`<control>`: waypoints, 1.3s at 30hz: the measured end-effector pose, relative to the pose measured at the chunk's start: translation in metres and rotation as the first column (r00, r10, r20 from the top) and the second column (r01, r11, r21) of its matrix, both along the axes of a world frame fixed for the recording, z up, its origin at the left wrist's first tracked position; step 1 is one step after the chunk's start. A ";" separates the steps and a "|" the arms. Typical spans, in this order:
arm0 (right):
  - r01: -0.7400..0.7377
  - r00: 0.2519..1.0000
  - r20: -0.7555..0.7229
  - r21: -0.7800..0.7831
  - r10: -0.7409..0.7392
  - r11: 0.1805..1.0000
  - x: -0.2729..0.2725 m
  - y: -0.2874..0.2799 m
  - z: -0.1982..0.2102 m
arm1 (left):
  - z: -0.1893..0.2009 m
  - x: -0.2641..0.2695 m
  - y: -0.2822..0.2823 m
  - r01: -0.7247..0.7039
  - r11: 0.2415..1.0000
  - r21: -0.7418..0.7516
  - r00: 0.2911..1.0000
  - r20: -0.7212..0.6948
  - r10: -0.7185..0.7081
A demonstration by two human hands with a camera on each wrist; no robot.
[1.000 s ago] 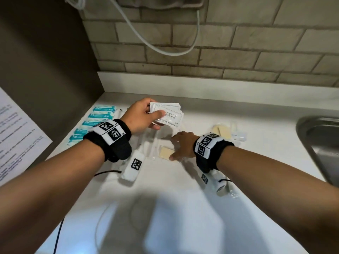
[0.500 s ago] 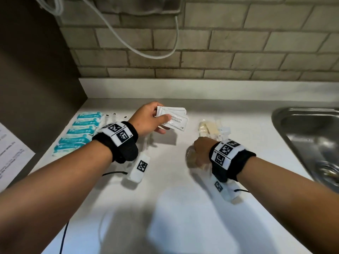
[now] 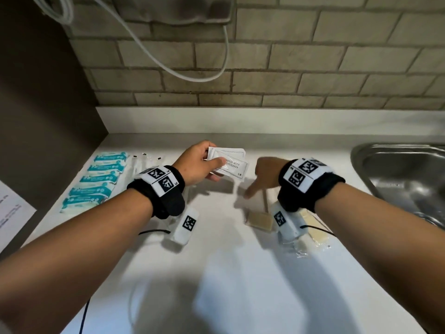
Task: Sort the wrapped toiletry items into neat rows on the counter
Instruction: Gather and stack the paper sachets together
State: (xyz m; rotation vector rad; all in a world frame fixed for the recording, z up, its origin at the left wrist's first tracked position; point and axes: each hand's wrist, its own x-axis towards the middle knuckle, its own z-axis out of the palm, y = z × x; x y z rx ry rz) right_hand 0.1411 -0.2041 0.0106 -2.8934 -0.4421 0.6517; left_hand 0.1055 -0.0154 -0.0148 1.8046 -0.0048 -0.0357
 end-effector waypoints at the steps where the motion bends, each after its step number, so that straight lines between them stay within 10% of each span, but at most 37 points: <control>1: 0.046 0.999 0.004 0.104 -0.047 0.994 0.002 0.001 0.008 | -0.002 0.001 -0.001 -0.002 1.000 -0.008 1.000 -0.002 0.002; 5: 0.072 0.997 -0.038 0.394 -0.062 0.916 0.012 0.011 0.016 | -0.014 0.009 -0.007 0.019 1.000 -0.013 0.999 -0.035 -0.020; 19: 0.010 0.975 -0.217 0.278 0.052 0.960 0.106 0.031 -0.030 | -0.038 0.077 -0.010 -0.081 0.967 0.241 0.943 -0.297 0.153; 23: -0.002 0.974 -0.221 0.225 0.053 0.974 0.123 0.038 -0.041 | -0.044 0.091 -0.003 -0.005 0.805 0.594 0.946 -0.259 0.196; 33: -0.188 0.979 -0.051 0.119 0.195 0.975 0.132 0.048 -0.048 | -0.050 0.119 0.004 0.160 0.619 0.769 0.912 -0.356 0.206; 39: -0.141 0.970 -0.170 0.194 0.175 0.971 0.129 0.048 -0.046 | -0.042 0.117 0.016 0.193 0.719 0.667 0.909 -0.397 0.125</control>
